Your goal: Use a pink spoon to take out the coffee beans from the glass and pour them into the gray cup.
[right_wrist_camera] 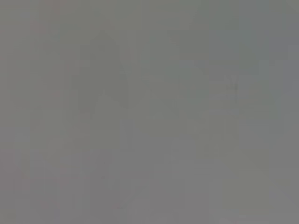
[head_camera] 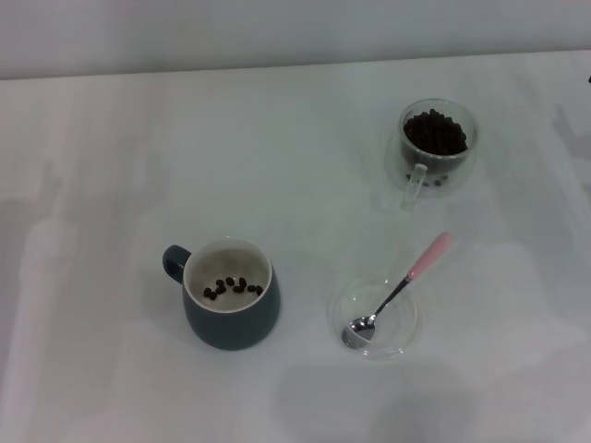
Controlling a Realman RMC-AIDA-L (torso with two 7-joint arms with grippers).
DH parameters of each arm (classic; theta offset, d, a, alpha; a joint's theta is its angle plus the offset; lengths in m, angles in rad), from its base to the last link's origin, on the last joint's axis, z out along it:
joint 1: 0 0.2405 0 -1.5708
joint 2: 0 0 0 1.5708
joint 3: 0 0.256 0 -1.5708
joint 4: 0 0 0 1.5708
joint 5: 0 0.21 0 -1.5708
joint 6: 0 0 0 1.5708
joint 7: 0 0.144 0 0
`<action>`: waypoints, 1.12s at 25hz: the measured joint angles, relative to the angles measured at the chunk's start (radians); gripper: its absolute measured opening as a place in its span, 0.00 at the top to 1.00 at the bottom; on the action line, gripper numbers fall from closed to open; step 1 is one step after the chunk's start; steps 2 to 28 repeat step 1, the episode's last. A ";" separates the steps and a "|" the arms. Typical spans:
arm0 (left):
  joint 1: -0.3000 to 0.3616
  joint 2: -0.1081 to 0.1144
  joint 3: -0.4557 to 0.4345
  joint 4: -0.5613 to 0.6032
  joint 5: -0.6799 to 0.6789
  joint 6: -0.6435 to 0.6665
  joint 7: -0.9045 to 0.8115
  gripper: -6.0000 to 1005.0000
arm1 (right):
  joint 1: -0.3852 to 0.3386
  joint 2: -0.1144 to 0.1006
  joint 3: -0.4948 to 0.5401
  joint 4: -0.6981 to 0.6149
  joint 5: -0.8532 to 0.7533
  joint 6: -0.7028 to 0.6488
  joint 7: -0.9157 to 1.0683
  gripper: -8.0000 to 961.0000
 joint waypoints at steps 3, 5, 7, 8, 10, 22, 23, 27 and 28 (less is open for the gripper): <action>0.000 0.000 -0.001 0.000 0.003 0.000 0.000 0.13 | 0.001 0.000 0.000 0.000 0.002 0.000 0.000 0.09; 0.000 0.000 -0.001 0.000 0.003 0.000 0.000 0.13 | 0.001 0.000 0.000 0.000 0.002 0.000 0.000 0.09; 0.000 0.000 -0.001 0.000 0.003 0.000 0.000 0.13 | 0.001 0.000 0.000 0.000 0.002 0.000 0.000 0.09; 0.000 0.000 -0.001 0.000 0.003 0.000 0.000 0.13 | 0.001 0.000 0.000 0.000 0.002 0.000 0.000 0.09; 0.000 0.000 -0.001 0.000 0.003 0.000 0.000 0.13 | 0.001 0.000 0.000 0.000 0.002 0.000 0.000 0.09; 0.000 0.000 -0.001 0.000 0.003 0.000 0.000 0.13 | 0.001 0.000 0.000 0.000 0.002 0.000 0.000 0.09; 0.000 0.000 -0.001 0.000 0.003 0.000 0.000 0.13 | 0.001 0.000 0.000 0.000 0.002 0.000 0.000 0.09; 0.000 0.000 -0.001 0.000 0.003 0.000 0.000 0.13 | 0.001 0.000 0.000 0.000 0.002 0.000 0.000 0.09; 0.000 0.000 -0.001 0.000 0.003 0.000 0.000 0.13 | 0.001 0.000 0.000 0.000 0.002 0.000 0.000 0.09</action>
